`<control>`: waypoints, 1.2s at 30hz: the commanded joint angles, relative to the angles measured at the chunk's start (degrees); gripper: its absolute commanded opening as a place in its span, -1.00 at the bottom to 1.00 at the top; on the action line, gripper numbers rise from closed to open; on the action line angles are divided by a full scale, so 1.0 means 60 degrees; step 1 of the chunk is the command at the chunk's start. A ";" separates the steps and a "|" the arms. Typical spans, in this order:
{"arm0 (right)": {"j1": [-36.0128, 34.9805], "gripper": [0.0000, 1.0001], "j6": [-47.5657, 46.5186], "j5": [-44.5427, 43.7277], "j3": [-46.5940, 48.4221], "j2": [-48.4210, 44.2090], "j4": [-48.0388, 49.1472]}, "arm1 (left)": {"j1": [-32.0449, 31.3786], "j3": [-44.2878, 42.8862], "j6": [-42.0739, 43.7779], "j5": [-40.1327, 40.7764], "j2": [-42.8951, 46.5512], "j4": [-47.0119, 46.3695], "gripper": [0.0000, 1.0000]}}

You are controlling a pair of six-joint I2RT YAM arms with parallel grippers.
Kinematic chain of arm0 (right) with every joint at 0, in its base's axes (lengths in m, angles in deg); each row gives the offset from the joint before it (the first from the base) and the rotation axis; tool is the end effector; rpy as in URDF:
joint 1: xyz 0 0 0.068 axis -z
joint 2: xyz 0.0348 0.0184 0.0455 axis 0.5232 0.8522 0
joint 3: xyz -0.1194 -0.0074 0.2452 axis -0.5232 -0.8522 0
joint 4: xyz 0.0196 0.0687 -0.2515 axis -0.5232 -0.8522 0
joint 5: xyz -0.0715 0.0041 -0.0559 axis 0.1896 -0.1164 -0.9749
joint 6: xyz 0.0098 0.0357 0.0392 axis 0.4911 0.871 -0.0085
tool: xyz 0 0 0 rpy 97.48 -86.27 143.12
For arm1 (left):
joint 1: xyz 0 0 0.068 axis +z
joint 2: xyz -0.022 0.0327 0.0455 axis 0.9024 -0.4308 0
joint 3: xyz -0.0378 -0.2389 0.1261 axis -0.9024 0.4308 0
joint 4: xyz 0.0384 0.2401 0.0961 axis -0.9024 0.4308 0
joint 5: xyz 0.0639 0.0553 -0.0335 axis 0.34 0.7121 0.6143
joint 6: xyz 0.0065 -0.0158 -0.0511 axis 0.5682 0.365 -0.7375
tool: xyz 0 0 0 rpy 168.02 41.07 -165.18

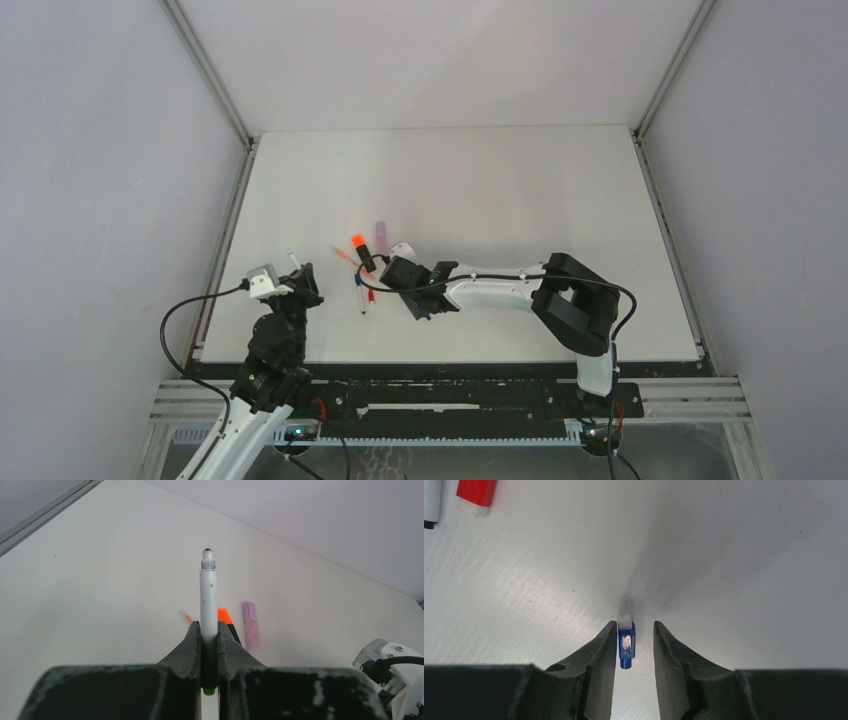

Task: Insert the pens into the pen caps
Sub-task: Insert the pen cap onto the pen.

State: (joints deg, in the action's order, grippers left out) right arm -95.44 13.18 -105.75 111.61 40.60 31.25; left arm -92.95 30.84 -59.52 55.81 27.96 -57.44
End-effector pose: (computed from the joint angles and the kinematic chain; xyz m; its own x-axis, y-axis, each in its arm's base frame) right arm 0.1782 0.3387 0.1657 -0.6713 -0.5485 -0.4985 -0.5857 0.8047 -0.0967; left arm 0.0950 -0.0282 0.2049 0.0767 -0.3844 -0.9200 -0.0912 0.9161 -0.3904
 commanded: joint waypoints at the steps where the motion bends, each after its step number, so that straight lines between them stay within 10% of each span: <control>1: -0.0073 -0.39 0.0191 -0.0040 0.0373 0.0077 -0.0063 | 0.0057 0.0117 -0.0146 0.0106 0.0117 -0.0152 -1.00; 11: -0.0080 -0.49 0.0223 0.0132 0.0371 0.0230 -0.0249 | 0.0057 0.0117 -0.0151 0.0095 0.0110 -0.0153 -1.00; 18: 0.0073 -1.00 0.0275 0.0125 0.0357 -0.0116 -0.0435 | 0.0057 0.0096 -0.0220 -0.0544 0.0133 -0.0234 -1.00; 36: 0.1203 -1.00 0.0395 0.3015 -0.2369 -0.6838 0.3533 | -0.0152 0.0775 -0.2231 -1.0737 -0.2898 -0.8259 -1.00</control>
State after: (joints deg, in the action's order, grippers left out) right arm -88.49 14.10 -94.76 101.75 6.96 38.11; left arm -92.95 34.51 -68.68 6.12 14.91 -88.24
